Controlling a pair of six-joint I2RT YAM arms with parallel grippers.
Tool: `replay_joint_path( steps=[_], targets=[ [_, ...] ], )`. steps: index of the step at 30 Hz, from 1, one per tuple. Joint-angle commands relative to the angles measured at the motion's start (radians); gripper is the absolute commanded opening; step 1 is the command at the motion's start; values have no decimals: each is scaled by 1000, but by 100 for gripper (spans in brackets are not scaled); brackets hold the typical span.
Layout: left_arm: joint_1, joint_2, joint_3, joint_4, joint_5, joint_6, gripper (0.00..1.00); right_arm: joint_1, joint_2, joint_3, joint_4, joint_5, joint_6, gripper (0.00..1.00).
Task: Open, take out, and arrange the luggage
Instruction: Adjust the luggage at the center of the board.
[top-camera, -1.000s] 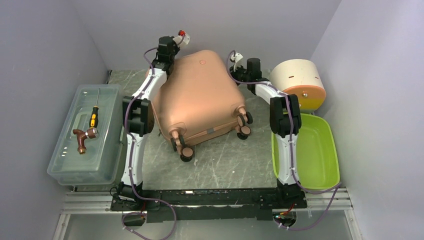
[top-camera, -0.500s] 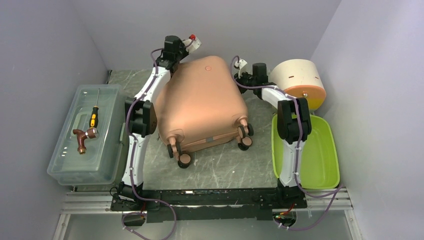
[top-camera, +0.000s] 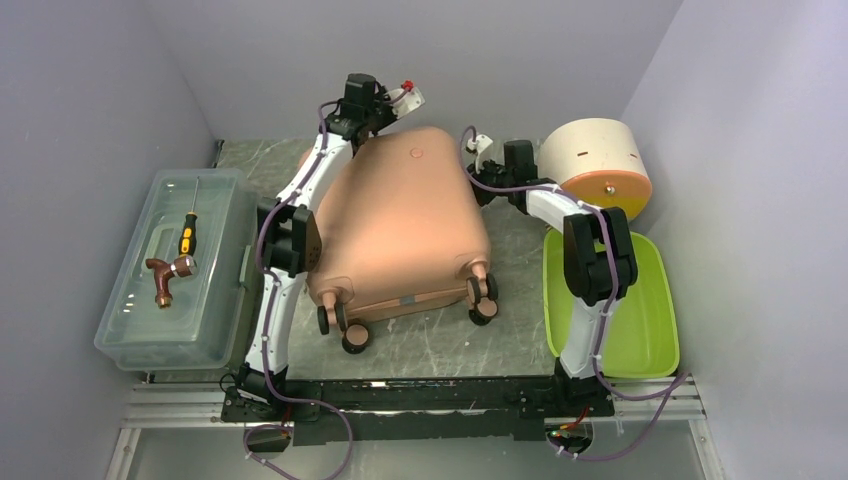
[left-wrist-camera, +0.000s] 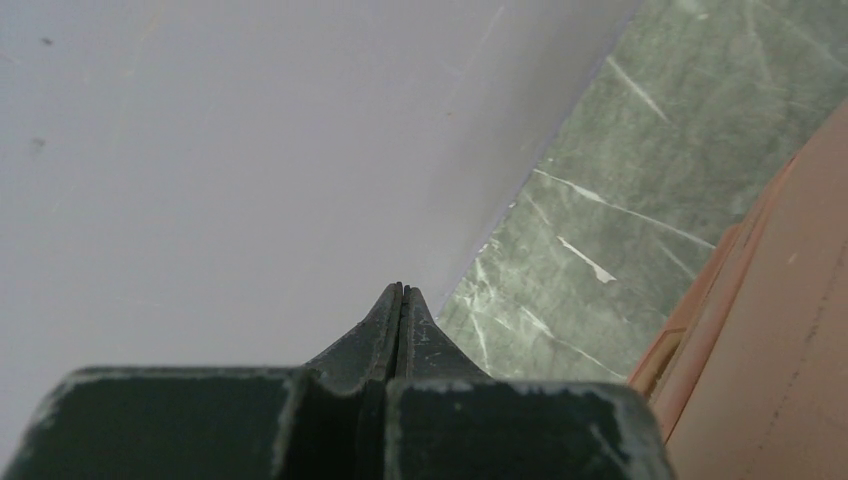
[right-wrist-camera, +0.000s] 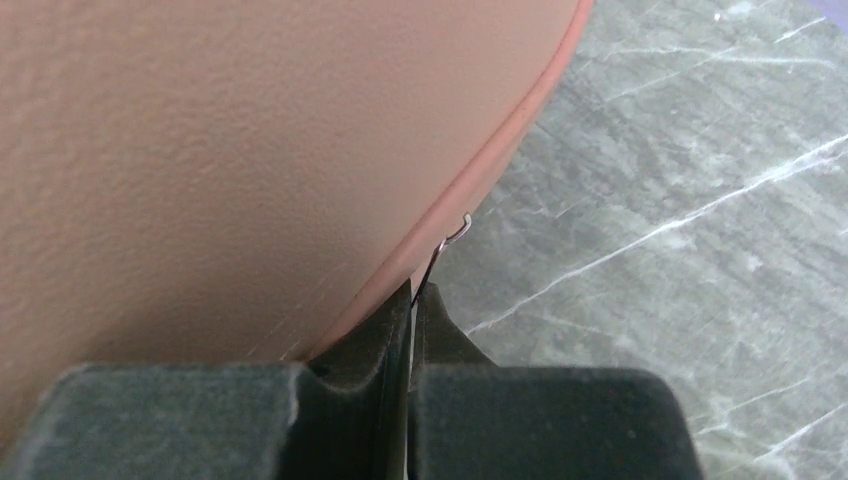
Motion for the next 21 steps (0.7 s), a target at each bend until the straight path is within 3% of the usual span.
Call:
replay_joint_path(
  steps=[1, 7, 11, 14, 21],
  targets=[
    [-147, 76, -69, -447, 229, -78, 0, 174, -64, -75, -51, -218, 43, 0],
    [-172, 59, -91, -495, 279, -59, 0, 124, -108, -104, -18, -37, 143, 0],
    [-189, 52, -99, -520, 312, -52, 0, 2, -38, -17, -17, -45, 187, 0],
    [-197, 54, -98, -533, 327, -52, 0, -56, 25, 84, -65, -67, 126, 0],
    [-216, 57, -100, -550, 344, -58, 0, -66, 138, 290, -186, -116, -74, 0]
  ],
)
